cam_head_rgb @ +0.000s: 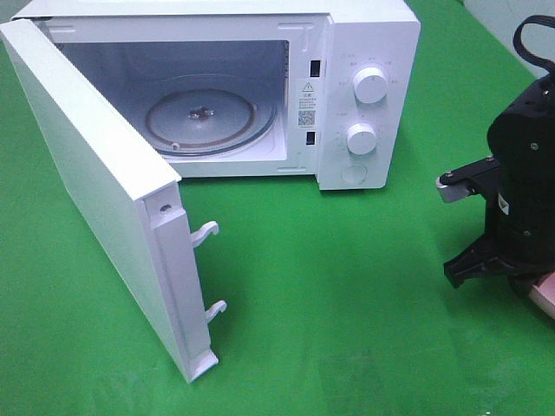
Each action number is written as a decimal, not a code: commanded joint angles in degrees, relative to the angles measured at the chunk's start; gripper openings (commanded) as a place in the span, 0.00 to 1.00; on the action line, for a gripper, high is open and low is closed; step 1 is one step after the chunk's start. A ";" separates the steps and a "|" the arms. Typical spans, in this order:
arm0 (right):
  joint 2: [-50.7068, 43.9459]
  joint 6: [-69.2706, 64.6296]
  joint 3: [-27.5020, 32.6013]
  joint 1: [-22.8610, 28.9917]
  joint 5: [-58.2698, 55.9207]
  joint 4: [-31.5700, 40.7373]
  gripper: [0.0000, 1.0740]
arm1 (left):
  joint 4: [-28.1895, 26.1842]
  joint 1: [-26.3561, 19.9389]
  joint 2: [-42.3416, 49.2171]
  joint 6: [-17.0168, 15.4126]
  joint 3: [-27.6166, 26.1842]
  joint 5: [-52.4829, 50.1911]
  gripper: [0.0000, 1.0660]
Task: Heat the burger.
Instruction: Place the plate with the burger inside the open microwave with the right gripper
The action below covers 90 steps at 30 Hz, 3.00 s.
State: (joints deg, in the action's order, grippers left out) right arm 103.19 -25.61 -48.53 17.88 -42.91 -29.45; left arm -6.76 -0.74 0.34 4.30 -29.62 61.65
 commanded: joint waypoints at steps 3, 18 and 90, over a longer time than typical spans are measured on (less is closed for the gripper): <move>-1.49 -1.15 0.06 0.40 -3.44 -3.15 0.00 | -0.40 -0.11 0.86 0.06 0.06 -0.40 0.83; -2.52 -1.43 0.06 7.10 -8.88 -4.93 0.00 | -0.40 -0.11 0.86 0.06 0.06 -0.40 0.83; -23.89 -4.41 12.83 45.26 -21.43 -5.33 0.00 | -0.40 -0.11 0.86 0.06 0.06 -0.40 0.83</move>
State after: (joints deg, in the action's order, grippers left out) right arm 79.70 -29.28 -35.98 61.88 -61.36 -32.31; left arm -6.76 -0.74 0.34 4.30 -29.62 61.65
